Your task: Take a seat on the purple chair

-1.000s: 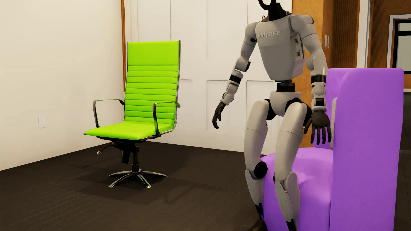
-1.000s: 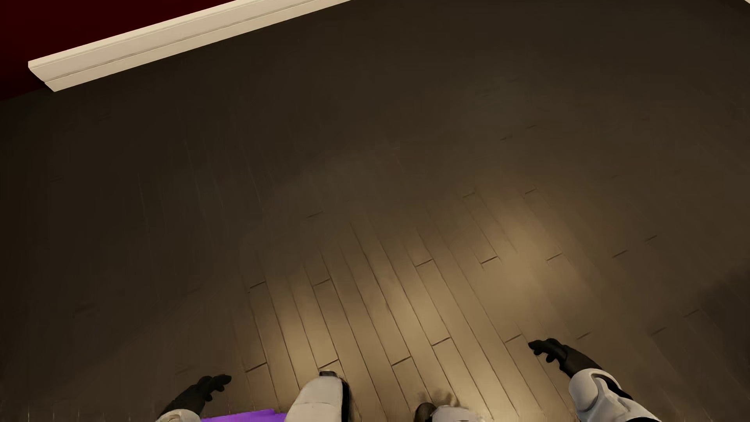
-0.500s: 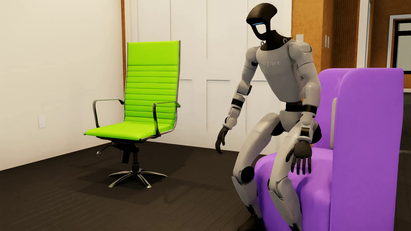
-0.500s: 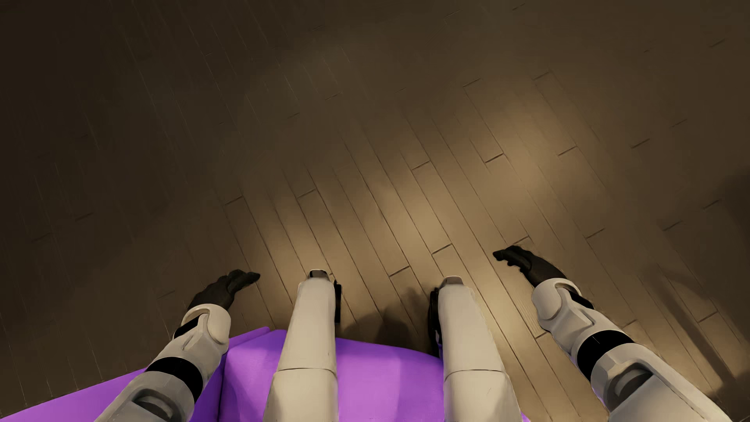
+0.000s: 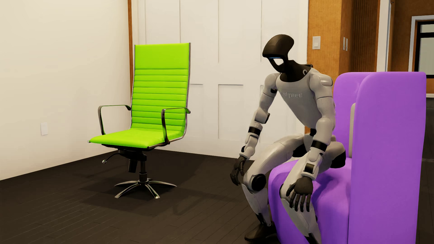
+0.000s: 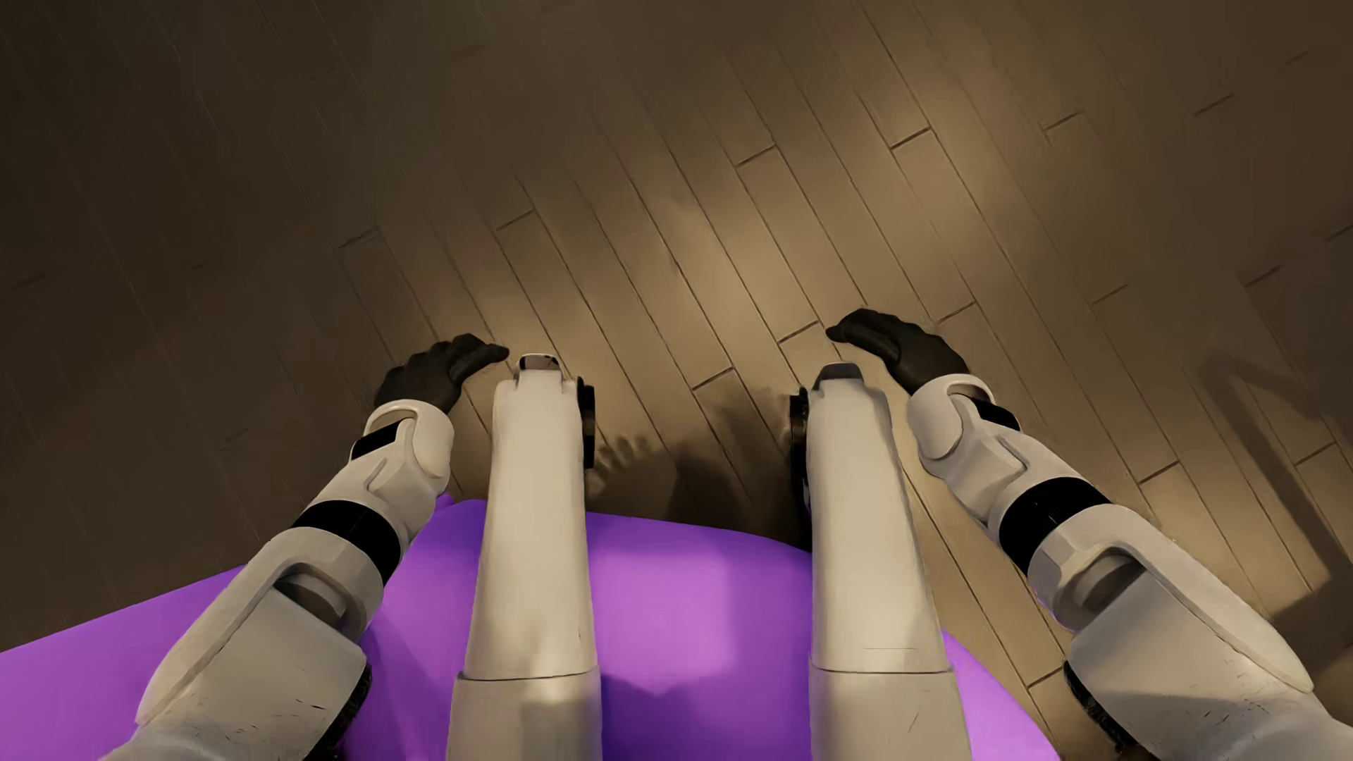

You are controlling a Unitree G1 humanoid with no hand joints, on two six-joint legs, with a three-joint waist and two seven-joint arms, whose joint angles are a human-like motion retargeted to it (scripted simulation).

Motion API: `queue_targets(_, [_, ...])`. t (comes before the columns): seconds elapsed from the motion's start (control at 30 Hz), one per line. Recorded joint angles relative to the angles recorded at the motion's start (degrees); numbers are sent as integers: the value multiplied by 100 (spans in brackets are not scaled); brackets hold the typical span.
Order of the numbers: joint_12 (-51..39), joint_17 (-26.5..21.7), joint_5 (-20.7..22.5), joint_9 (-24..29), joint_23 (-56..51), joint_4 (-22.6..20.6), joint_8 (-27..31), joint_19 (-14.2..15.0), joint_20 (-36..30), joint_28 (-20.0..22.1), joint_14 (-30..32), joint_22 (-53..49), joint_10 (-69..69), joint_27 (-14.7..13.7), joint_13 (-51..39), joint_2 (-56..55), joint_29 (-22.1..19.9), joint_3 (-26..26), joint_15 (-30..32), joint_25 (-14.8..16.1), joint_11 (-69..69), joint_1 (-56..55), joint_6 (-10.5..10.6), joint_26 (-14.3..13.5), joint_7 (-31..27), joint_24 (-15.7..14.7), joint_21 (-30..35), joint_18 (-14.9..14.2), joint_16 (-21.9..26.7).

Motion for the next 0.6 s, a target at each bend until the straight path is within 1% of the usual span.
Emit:
queue_targets(0.1, [-145,68,-32,143,-59,28,36,63,-34,41,104,10,246,2,-132,-188,-63,-12,103,-7,253,-160,34,0,-12,-19,141,-50,-53])
queue_targets(0.27, [133,174,-121,119,-171,20,43,150,82,-105,287,-40,577,39,292,-121,-44,3,451,-66,571,-53,55,44,13,81,-20,4,-190])
queue_targets(0.33, [304,182,-108,61,-137,2,46,98,128,-260,309,-100,649,101,519,-62,119,-11,550,-124,650,27,60,43,18,45,-46,18,-228])
queue_targets(0.4, [486,174,-124,-9,-74,10,55,46,194,-395,307,-258,729,161,732,-10,197,-22,567,-219,755,100,57,30,34,99,-53,-6,-242])
queue_targets(0.47, [658,206,-161,-101,37,-20,57,22,211,-705,287,-443,810,232,893,44,357,-27,562,-187,881,168,53,68,50,230,-93,11,-224])
queue_targets(0.53, [784,273,-160,-199,180,-39,68,-32,211,-928,273,-493,884,298,1010,88,471,-10,553,-141,995,233,15,121,57,280,-131,11,-251])
queue_targets(0.6, [865,319,-180,-258,243,-40,88,-71,283,-976,294,-421,954,323,1135,140,419,13,569,-86,1092,290,6,153,68,223,-111,-6,-359])
